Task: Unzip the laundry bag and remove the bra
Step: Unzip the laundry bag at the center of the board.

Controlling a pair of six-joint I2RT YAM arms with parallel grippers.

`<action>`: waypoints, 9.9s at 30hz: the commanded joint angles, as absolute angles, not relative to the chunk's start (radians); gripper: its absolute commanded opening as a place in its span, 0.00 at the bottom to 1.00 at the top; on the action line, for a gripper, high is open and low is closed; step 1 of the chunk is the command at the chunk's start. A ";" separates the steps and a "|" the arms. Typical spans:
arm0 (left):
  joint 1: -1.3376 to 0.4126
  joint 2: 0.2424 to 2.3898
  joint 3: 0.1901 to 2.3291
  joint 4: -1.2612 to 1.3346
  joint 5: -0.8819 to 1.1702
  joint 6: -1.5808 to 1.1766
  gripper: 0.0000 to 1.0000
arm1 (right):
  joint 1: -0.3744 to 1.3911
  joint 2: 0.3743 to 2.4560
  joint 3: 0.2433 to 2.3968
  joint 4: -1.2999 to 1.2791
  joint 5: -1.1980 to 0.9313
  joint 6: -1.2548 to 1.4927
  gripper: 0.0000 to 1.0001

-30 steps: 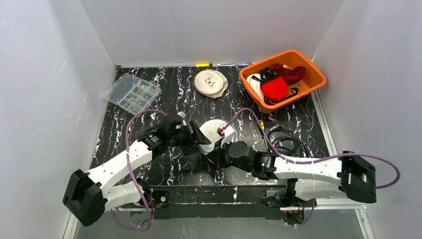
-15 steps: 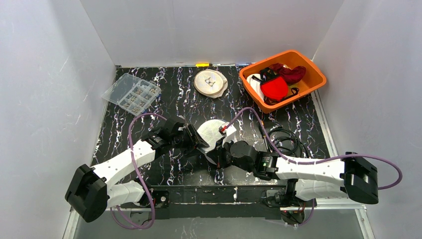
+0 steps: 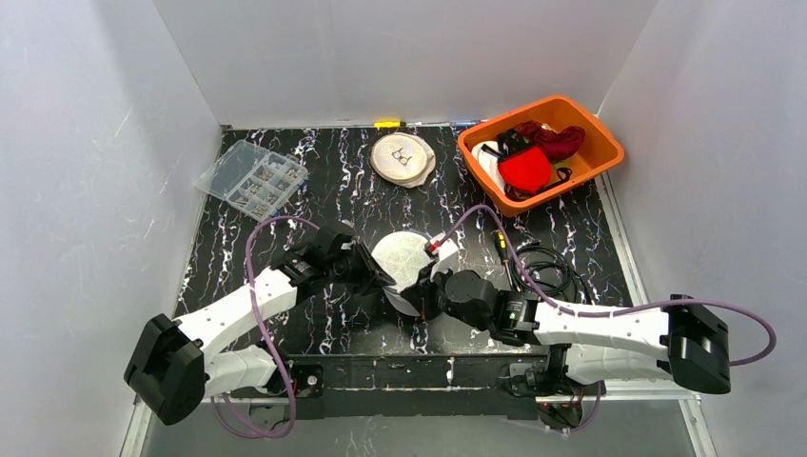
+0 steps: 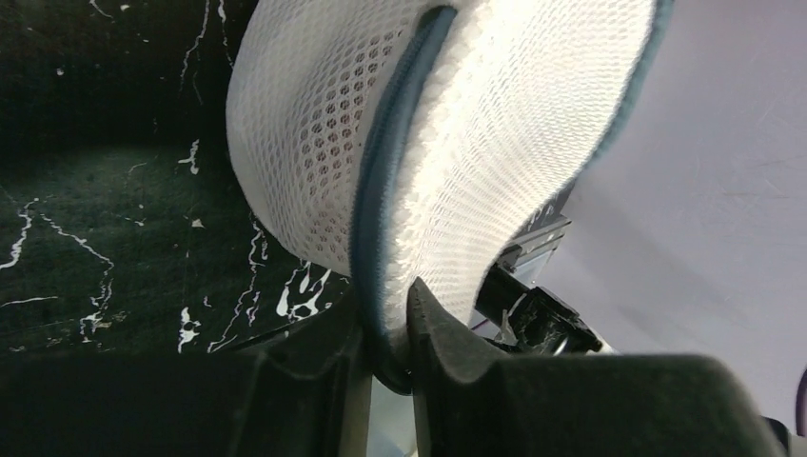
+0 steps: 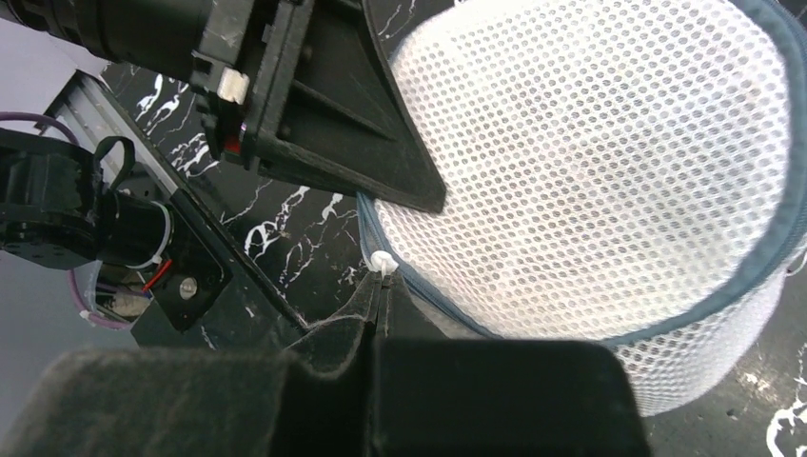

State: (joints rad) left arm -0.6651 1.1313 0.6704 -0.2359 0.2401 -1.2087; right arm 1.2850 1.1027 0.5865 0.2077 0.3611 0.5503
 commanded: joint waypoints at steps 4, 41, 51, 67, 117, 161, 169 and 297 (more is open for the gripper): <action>-0.666 1.141 0.719 -0.282 0.212 -1.157 0.01 | 1.289 1.024 0.569 0.132 0.457 0.569 0.01; -0.583 1.417 1.063 -0.442 0.394 -0.652 0.50 | 1.289 0.810 0.467 -0.034 0.531 0.587 0.01; -0.583 1.274 1.001 -0.530 0.309 -0.680 0.62 | 1.290 0.822 0.468 -0.008 0.538 0.613 0.55; -0.583 1.194 0.773 -0.260 0.337 -0.990 0.63 | 1.203 0.833 0.429 0.240 0.327 0.734 0.80; -0.486 1.191 0.796 -0.216 0.274 -1.018 0.00 | 1.180 0.857 0.350 0.449 0.328 0.714 0.90; -0.488 0.966 1.016 -0.623 0.112 -1.489 0.00 | 1.086 1.298 0.451 1.086 0.041 0.978 0.87; -0.488 0.949 1.023 -0.624 0.103 -1.498 0.00 | 1.067 1.334 0.451 1.146 0.033 1.007 0.84; -0.775 0.904 0.686 -0.335 0.119 -1.233 0.81 | 1.219 1.081 0.548 0.362 0.253 0.550 0.01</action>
